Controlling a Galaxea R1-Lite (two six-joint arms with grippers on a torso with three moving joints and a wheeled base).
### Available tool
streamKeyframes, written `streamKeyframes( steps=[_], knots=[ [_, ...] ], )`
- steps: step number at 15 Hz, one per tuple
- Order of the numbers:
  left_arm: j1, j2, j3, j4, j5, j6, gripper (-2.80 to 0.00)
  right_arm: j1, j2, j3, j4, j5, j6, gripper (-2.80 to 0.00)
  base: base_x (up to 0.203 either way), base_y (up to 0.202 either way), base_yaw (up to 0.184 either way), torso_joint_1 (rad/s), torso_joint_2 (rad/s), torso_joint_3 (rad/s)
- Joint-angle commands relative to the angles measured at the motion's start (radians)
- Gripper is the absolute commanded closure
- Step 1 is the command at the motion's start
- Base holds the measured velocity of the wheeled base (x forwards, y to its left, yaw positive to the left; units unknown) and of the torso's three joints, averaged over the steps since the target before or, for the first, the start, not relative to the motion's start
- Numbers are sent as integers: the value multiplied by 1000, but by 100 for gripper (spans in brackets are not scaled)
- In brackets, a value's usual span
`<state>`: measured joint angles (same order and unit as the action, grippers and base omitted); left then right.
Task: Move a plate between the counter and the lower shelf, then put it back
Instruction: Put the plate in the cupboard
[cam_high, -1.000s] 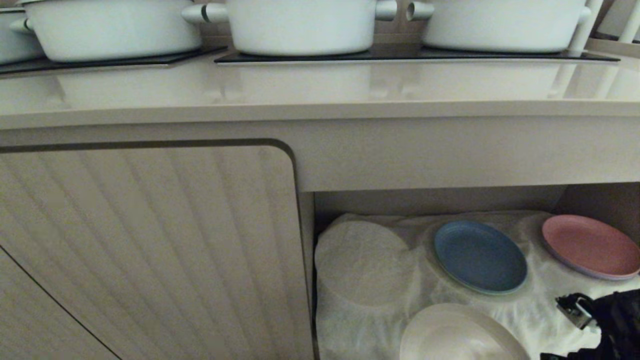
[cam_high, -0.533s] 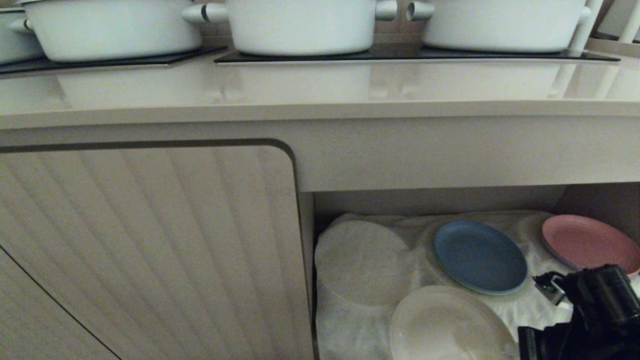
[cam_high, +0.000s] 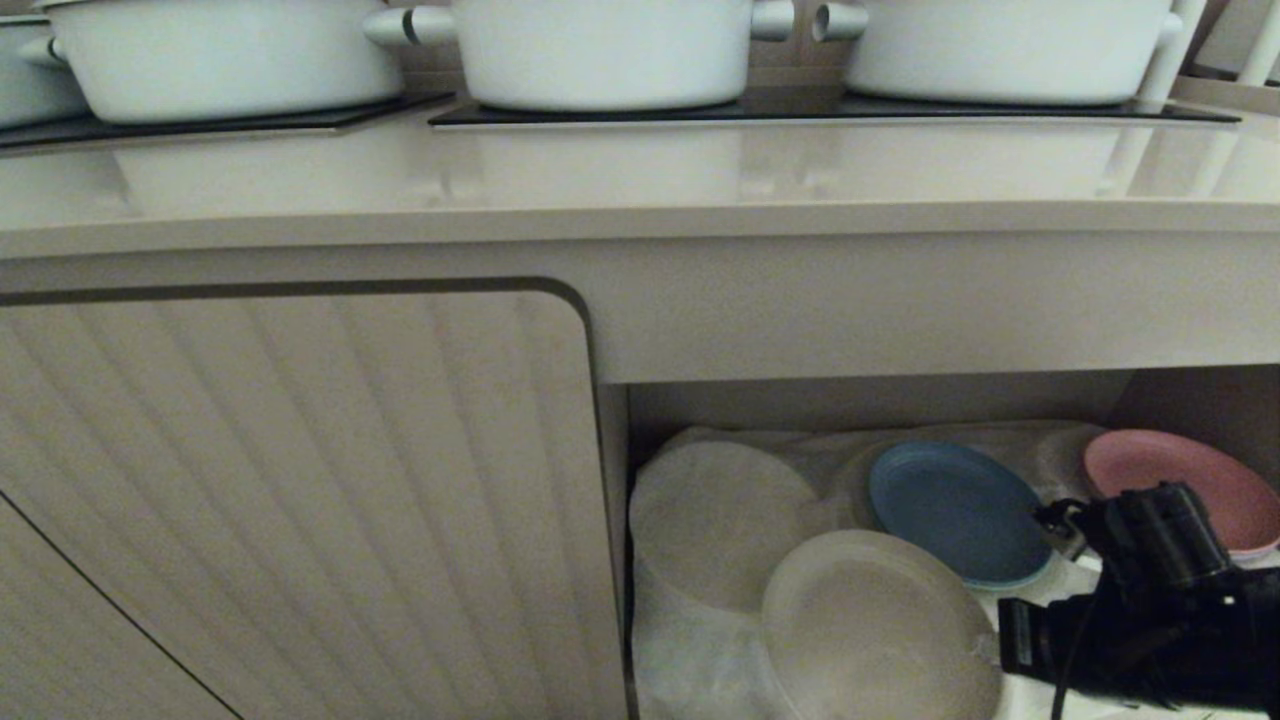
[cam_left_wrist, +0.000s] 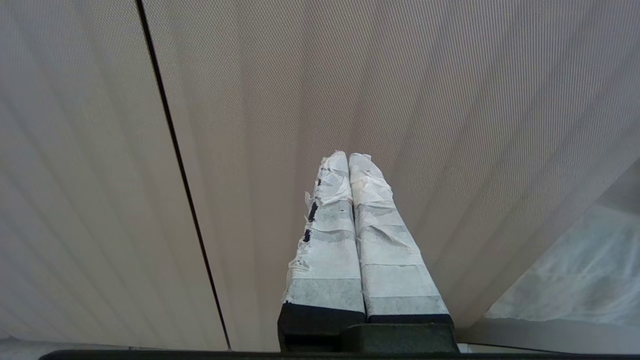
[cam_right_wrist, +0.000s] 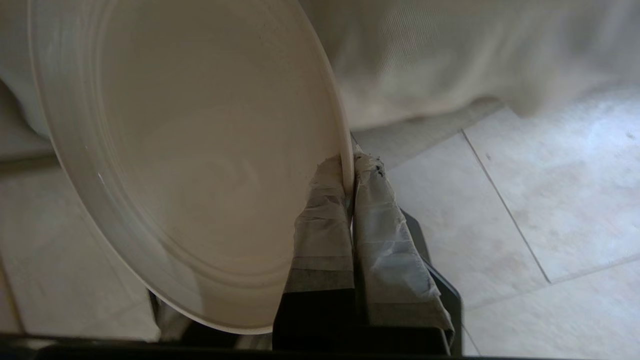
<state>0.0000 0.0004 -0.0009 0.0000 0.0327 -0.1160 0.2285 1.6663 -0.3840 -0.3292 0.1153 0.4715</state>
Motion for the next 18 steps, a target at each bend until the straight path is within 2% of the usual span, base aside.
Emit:
streamKeyframes(
  steps=[1, 14, 18],
  knots=[
    [0, 0, -1, 0, 1, -1, 0, 2, 36, -49, 1, 1, 24, 0, 0, 0, 0, 0, 0, 0],
    [0, 0, 1, 0, 1, -1, 0, 93, 262, -315, 9, 18, 64, 0, 0, 0, 0, 0, 0, 0],
    [0, 0, 0, 0, 1, -1, 0, 97, 313, -398, 10, 18, 79, 0, 0, 0, 0, 0, 0, 0]
  ],
)
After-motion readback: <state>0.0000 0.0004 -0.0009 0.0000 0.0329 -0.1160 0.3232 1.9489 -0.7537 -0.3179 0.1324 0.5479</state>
